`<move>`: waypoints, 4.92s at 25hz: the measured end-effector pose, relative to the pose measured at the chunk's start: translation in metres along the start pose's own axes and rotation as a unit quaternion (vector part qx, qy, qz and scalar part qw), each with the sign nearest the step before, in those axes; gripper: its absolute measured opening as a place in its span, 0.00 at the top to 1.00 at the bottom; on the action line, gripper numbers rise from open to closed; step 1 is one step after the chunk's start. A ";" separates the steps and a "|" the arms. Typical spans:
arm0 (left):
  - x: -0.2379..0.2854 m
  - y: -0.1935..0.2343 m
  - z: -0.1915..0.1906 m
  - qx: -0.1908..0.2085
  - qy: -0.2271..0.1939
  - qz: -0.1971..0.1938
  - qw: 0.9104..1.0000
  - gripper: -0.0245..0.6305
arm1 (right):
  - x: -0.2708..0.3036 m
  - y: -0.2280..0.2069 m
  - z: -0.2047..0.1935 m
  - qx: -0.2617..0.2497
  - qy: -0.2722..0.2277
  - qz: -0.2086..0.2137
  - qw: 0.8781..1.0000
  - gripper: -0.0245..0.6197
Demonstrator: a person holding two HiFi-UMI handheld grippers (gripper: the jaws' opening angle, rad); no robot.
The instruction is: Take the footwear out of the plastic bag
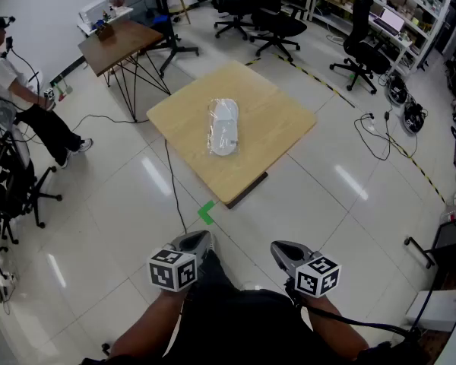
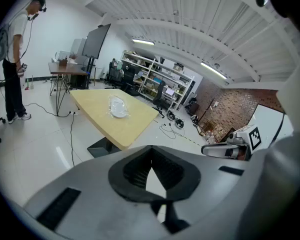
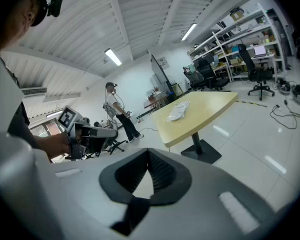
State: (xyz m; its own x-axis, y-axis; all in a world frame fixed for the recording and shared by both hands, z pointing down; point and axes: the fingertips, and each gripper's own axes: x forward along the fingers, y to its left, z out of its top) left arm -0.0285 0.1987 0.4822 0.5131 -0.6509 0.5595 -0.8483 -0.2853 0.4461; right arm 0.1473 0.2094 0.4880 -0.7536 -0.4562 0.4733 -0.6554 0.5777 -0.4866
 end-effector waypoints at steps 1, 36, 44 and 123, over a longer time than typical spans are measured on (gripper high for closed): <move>0.007 0.009 0.007 0.001 -0.001 0.001 1.000 0.95 | 0.008 -0.005 0.005 -0.001 0.002 -0.003 1.000 0.96; 0.152 0.174 0.128 0.170 0.120 -0.033 0.978 0.95 | 0.269 -0.114 0.154 -0.264 0.180 -0.086 0.944 0.83; 0.161 0.172 0.120 0.101 0.100 0.046 0.989 0.95 | 0.323 -0.153 0.132 -0.342 0.267 -0.004 0.901 0.77; 0.298 0.178 0.122 0.188 0.249 -0.029 0.950 0.95 | 0.251 -0.178 0.046 -0.512 0.311 0.011 0.801 0.96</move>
State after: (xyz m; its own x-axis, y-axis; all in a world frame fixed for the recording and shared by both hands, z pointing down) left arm -0.0427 -0.1324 0.6433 0.4792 -0.2403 0.8442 -0.7552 -0.6030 0.2570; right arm 0.0724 -0.0394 0.6601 -0.3841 -0.1976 0.9019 -0.0169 0.9782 0.2071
